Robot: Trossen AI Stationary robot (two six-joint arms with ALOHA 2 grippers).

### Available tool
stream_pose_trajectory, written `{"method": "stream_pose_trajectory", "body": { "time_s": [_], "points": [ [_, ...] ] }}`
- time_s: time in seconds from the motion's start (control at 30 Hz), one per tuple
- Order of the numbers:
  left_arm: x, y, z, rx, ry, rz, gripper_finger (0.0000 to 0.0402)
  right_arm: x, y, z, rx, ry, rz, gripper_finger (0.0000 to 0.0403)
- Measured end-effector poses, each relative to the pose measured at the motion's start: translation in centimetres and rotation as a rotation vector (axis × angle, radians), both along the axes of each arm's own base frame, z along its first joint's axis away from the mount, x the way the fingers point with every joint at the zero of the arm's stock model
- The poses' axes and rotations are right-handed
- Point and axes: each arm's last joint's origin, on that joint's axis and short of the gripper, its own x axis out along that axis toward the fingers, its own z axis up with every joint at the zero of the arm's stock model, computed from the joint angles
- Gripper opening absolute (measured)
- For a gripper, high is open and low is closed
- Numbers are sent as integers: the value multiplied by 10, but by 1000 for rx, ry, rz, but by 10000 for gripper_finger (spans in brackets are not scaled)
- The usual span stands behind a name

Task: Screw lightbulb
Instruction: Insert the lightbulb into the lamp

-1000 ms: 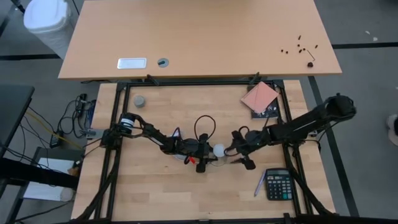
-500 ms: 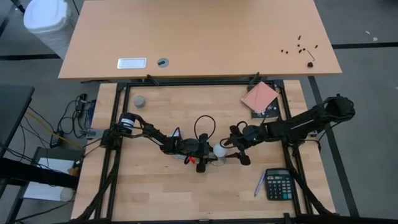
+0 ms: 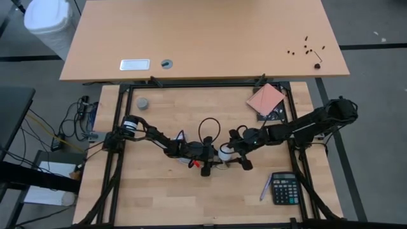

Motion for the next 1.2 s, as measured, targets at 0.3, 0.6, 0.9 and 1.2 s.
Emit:
{"method": "stream_pose_trajectory", "body": {
  "time_s": [0.3, 0.6, 0.9, 1.2],
  "points": [
    [0, 0, 0, 2, 3, 6, 193, -10, 5, 3, 60, 84, -20, 275],
    [0, 1, 0, 0, 3, 19, 193, -22, 19, 8, 68, 125, -47, 274],
    [0, 1, 0, 0, 3, 18, 193, -12, -3, 11, 13, 39, -115, 274],
    [0, 0, 0, -14, 3, 19, 193, -14, 13, 12, 72, 46, -45, 274]
  ]
}}
